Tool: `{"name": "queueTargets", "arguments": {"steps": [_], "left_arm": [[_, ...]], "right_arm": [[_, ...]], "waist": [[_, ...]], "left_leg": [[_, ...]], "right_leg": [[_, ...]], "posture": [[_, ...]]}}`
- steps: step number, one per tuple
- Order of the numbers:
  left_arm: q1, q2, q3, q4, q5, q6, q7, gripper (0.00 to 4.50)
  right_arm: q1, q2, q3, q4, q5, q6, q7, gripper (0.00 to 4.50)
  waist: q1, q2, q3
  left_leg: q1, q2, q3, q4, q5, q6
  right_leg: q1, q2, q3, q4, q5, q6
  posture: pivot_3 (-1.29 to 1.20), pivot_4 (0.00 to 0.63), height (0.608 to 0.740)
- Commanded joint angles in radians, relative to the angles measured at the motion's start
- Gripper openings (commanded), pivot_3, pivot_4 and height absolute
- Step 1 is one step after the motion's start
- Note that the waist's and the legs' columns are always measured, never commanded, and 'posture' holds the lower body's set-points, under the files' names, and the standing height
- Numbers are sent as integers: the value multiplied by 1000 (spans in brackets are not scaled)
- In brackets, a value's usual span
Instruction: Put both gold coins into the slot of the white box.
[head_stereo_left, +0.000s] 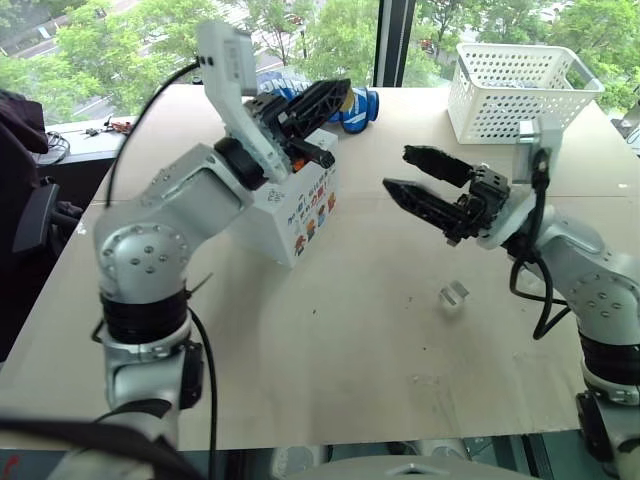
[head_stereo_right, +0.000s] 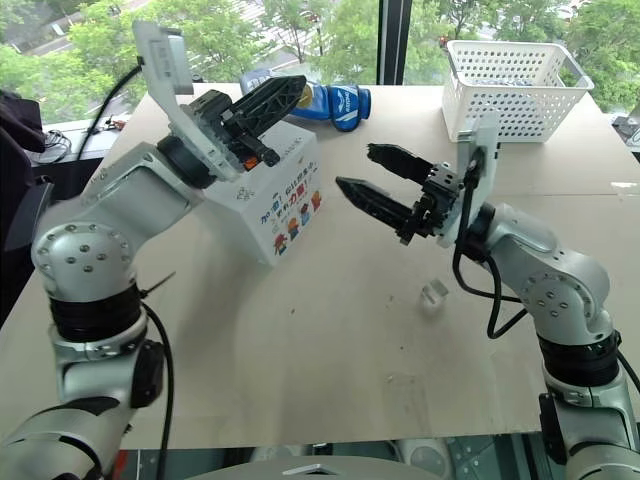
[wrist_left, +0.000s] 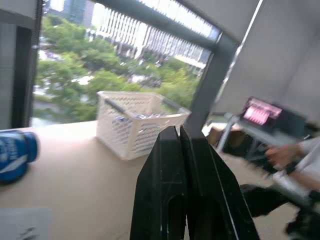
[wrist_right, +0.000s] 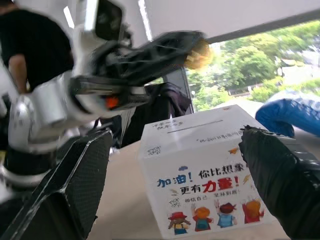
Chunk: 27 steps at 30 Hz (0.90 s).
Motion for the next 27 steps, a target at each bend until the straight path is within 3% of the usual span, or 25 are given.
{"name": "queueTargets", "arguments": {"steps": [1,11,20,27], "left_arm": [[-51,48,-59,-43,124,69,40,0],[38,55,1,-109,259,265,201,0],[106,173,1,-79,381,308,65,0],[129,142,7,-61,446,316,24,0]], "right_arm": [[-59,-33,33,0,-138,-72,117,4433],[-86,-44,11,72,-230,-72,243,4433],[-79,-23,-9,46,-229,-40,225,4433],[-69,-22,-27,27,-230,-26,208,4433]], "waist": [[1,0,0],[-1,-1,1],[0,-1,1],[1,-1,1]], "left_leg": [[0,0,0,0,0,-1],[-1,1,0,-2,1,-2],[0,0,0,-2,1,-2],[0,0,0,-2,1,-2]], "right_leg": [[0,0,0,-1,0,0],[0,-3,-1,-2,0,0],[0,-4,-1,-1,0,0],[0,-4,-1,0,0,0]], "posture": [[0,150,704],[0,150,704],[0,150,704],[0,150,704]]}}
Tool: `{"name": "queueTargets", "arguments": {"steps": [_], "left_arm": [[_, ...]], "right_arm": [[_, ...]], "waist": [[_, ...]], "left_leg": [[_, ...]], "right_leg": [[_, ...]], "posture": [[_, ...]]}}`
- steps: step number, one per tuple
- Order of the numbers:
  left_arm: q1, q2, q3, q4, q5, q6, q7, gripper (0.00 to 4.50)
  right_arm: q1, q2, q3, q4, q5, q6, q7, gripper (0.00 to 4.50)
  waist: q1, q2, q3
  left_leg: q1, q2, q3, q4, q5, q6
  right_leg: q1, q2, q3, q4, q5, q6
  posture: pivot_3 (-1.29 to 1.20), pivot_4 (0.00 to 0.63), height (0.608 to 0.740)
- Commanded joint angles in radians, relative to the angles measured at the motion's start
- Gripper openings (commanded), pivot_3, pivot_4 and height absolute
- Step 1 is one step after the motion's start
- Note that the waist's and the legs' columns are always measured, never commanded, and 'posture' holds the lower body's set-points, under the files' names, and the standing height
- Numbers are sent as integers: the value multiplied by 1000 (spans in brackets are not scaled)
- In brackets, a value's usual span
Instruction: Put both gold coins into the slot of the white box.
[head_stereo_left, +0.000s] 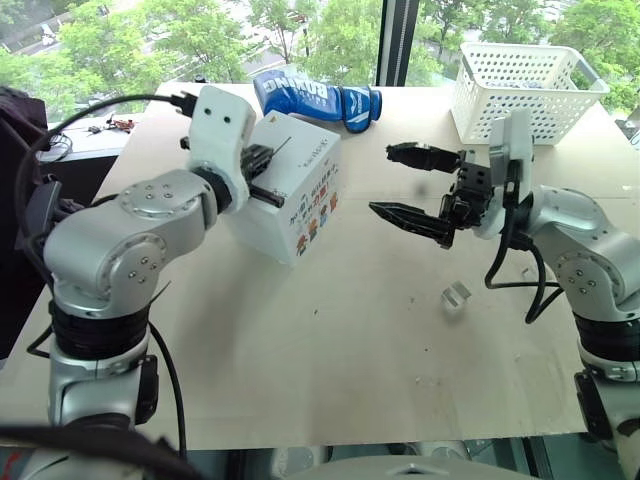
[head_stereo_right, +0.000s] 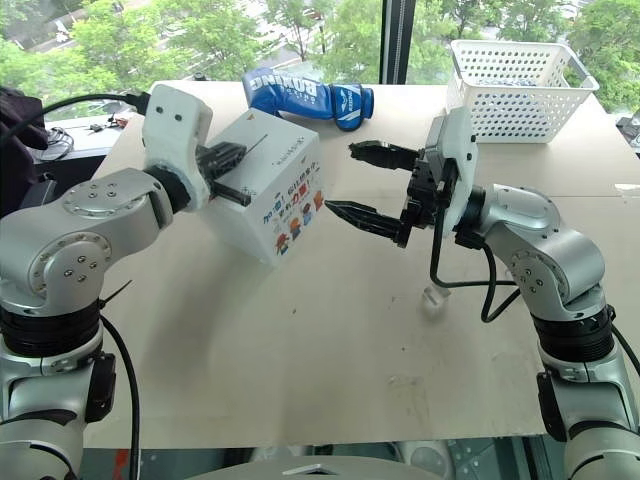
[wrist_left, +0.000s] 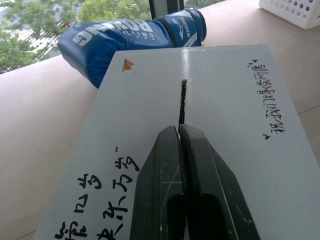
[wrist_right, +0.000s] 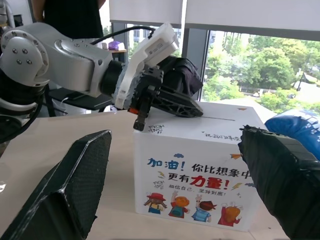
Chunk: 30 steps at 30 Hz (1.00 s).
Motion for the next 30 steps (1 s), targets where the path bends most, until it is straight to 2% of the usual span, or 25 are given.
{"name": "queueTargets", "arguments": {"steps": [1,4,5,7,9,13,15,19,22,24,26,30], "left_arm": [[10,-11,18,5,45,10,-22,0],[17,-17,20,8,62,11,-42,0],[19,-23,23,9,63,6,-53,433],[23,-26,20,5,69,-11,-81,841],[25,-18,7,-3,90,-31,-109,1823],[49,-53,3,-15,184,-207,-136,3737],[61,-83,27,-33,172,-262,-178,4461],[82,-140,85,-108,94,-336,-268,4461],[229,-175,165,-231,-53,-342,-343,4461],[380,-166,225,-297,-143,-357,-421,4461],[517,-138,252,-330,-165,-367,-480,4461],[706,-104,206,-334,-71,-441,-539,4461]], "right_arm": [[-2,-1,-39,-46,8,4,-10,4433],[-3,-1,-45,-47,9,8,-13,4433],[-3,-1,-46,-47,9,9,-12,4500],[-2,0,-47,-48,10,12,-13,4500],[0,0,-48,-49,10,14,-13,4500],[13,-7,-64,-48,23,21,-9,4500],[24,-20,-78,-49,28,25,-4,4500],[95,-74,-145,-48,42,36,14,4500],[291,-104,-224,-43,-9,-27,33,4500],[435,-87,-274,-41,-32,-80,38,4500],[560,-85,-301,-21,-86,-150,62,4500],[706,-58,-320,61,-198,-334,103,4500]], "waist": [[0,0,0],[0,0,0],[0,0,0],[0,0,0],[0,0,0],[1,0,0],[2,0,0],[2,0,0],[1,0,-1],[-1,0,0],[-4,0,0],[-1,7,-2]], "left_leg": [[0,0,0,0,0,0],[0,0,0,0,0,0],[0,0,0,0,0,0],[1,0,0,0,0,0],[1,0,0,0,0,0],[1,0,0,0,0,0],[0,-1,0,0,0,0],[-1,-1,0,0,0,0],[-2,-1,-1,-1,-1,1],[-2,-1,0,-2,-2,2],[-1,0,0,-3,-1,2],[6,-1,2,-2,-3,5]], "right_leg": [[0,0,0,0,0,0],[0,0,0,1,0,0],[0,0,0,1,0,0],[0,0,0,1,0,0],[0,0,0,2,0,0],[0,0,0,1,0,0],[0,-1,0,1,0,0],[0,-3,-1,0,0,0],[0,-6,-1,-2,0,0],[0,-8,0,-3,0,0],[0,-8,1,-3,0,1],[5,-3,0,-1,-1,1]], "posture": [[0,150,704],[0,150,704],[0,150,704],[0,150,704],[0,150,704],[0,150,704],[0,150,704],[0,150,704],[0,150,704],[0,150,704],[0,150,704],[0,150,704]]}}
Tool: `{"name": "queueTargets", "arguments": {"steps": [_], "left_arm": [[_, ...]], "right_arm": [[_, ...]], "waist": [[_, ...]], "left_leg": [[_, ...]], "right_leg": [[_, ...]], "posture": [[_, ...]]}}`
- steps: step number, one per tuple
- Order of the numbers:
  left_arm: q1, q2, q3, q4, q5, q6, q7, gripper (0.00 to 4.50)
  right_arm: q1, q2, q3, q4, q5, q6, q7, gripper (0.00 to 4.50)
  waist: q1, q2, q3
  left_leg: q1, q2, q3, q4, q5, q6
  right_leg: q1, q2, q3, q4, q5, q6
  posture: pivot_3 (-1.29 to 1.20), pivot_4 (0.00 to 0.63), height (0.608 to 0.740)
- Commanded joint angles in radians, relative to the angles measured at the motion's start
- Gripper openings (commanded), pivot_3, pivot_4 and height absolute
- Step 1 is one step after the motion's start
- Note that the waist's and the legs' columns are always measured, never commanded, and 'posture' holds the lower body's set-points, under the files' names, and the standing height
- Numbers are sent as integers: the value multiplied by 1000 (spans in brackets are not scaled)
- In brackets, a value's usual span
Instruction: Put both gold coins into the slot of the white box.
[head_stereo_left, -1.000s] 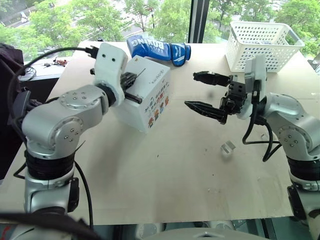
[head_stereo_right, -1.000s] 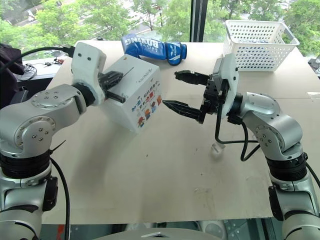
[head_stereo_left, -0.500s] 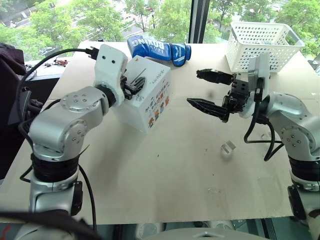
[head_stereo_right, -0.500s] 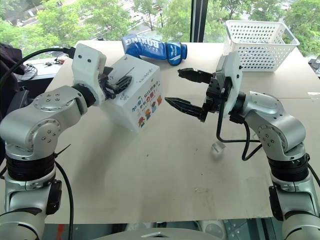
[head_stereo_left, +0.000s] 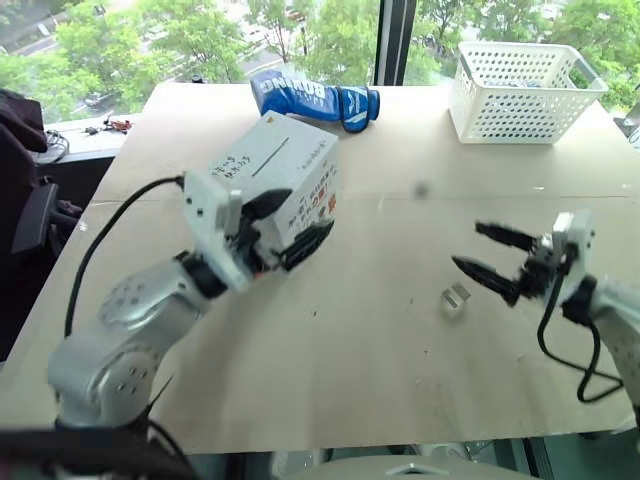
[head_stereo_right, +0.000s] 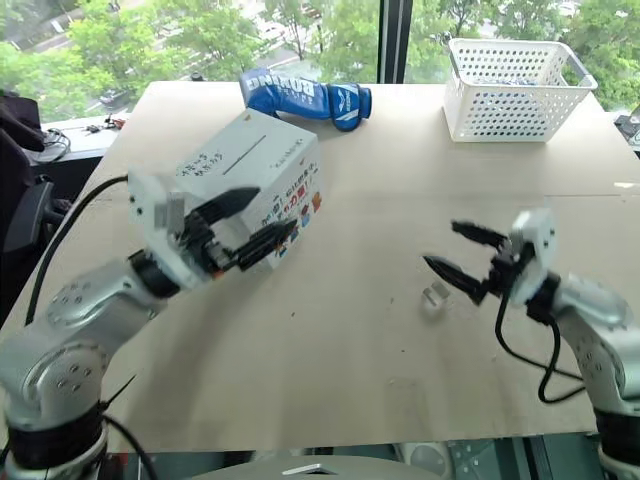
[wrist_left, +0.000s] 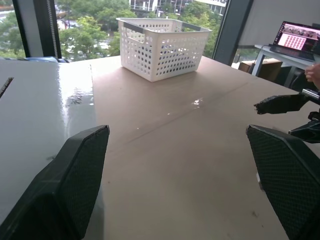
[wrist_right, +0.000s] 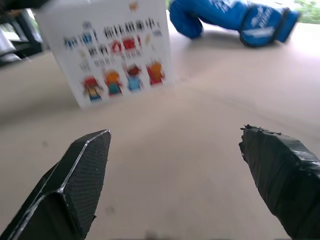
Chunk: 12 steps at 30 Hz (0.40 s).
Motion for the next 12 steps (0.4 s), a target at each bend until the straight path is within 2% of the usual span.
{"name": "queueTargets", "arguments": {"steps": [1,4,6,12], "left_arm": [[114,4,-92,24,124,-86,-36,4461],[242,-12,-216,82,272,-190,-50,4461],[262,-23,-260,112,337,-259,-60,4461],[290,-71,-338,219,451,-408,-89,4461]], "right_arm": [[62,10,-25,33,-79,-151,44,4500],[137,27,-21,75,-122,-225,62,4500],[148,30,-27,94,-123,-242,64,4500],[168,20,-18,161,-158,-297,100,4500]], "waist": [[1,4,1],[2,3,1],[2,2,2],[3,2,2]], "left_leg": [[4,0,2,0,-1,2],[9,0,5,2,0,0],[13,0,6,2,0,1],[11,1,6,2,0,1]], "right_leg": [[2,0,1,0,-3,-1],[7,0,4,0,-5,1],[11,-1,5,0,-5,1],[8,-2,5,1,-5,1]], "posture": [[0,150,704],[0,150,704],[0,150,704],[0,150,704]]}}
